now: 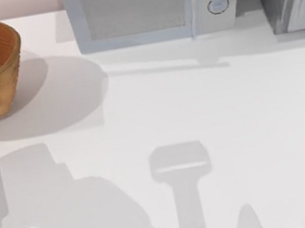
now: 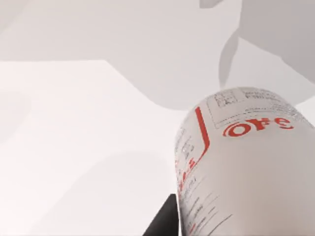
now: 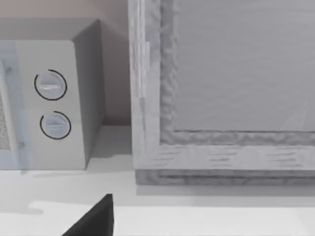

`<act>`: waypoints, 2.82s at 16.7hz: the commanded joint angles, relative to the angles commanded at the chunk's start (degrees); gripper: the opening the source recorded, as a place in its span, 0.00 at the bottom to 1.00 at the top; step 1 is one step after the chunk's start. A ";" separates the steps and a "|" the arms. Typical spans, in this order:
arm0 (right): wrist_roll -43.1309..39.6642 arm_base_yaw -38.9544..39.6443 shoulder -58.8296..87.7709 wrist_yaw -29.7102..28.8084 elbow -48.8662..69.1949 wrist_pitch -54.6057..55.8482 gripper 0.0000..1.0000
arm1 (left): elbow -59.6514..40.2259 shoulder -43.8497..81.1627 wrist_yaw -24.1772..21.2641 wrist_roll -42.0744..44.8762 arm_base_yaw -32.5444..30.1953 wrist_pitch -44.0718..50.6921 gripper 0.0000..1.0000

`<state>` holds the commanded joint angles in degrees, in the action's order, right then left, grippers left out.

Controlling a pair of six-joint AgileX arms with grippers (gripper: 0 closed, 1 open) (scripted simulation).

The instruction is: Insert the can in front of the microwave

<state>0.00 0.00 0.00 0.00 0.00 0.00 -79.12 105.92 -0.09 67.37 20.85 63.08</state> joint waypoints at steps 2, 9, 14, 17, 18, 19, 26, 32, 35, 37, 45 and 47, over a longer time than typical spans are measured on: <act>0.00 0.00 0.00 0.00 0.00 0.00 1.00 | -0.15 0.12 0.04 -0.24 -0.10 0.05 0.00; 0.00 0.00 0.00 0.00 0.00 0.00 1.00 | -1.74 -0.17 -1.43 -4.70 -1.23 3.09 0.00; 0.00 0.00 0.00 0.00 0.00 0.00 1.00 | -6.21 0.79 -6.34 -16.79 -10.59 11.24 0.00; 0.00 0.00 0.00 0.00 0.00 0.00 1.00 | -9.55 2.52 -9.85 -26.38 -19.19 15.23 0.00; 0.00 0.00 0.00 0.00 0.00 0.00 1.00 | -10.72 2.98 -10.92 -29.70 -22.06 16.11 0.00; 0.00 0.00 0.00 0.00 0.00 0.00 1.00 | -11.82 3.32 -11.92 -32.86 -24.82 16.76 0.00; 0.00 0.00 0.00 0.00 0.00 0.00 1.00 | -18.38 4.69 -16.46 -49.44 -39.94 18.87 0.00; 0.00 0.00 0.00 0.00 0.00 0.00 1.00 | -30.00 13.59 -13.92 -64.74 -46.92 20.73 0.00; 0.00 0.00 0.00 0.00 0.00 0.00 1.00 | -37.20 19.81 -10.45 -74.23 -49.09 20.94 0.00; 0.00 0.00 0.00 0.00 0.00 0.00 1.00 | -41.25 23.57 -7.72 -80.37 -50.08 20.59 0.00; 0.00 0.00 0.00 0.00 0.00 0.00 1.00 | -49.13 31.03 -0.48 -95.11 -50.61 18.20 0.00; 0.00 0.00 0.00 0.00 0.00 0.00 1.00 | -49.21 31.09 -0.39 -95.29 -50.59 18.16 0.00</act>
<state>0.00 0.00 0.00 0.00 0.00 0.00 -128.33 137.00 -0.49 -27.92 -29.74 81.24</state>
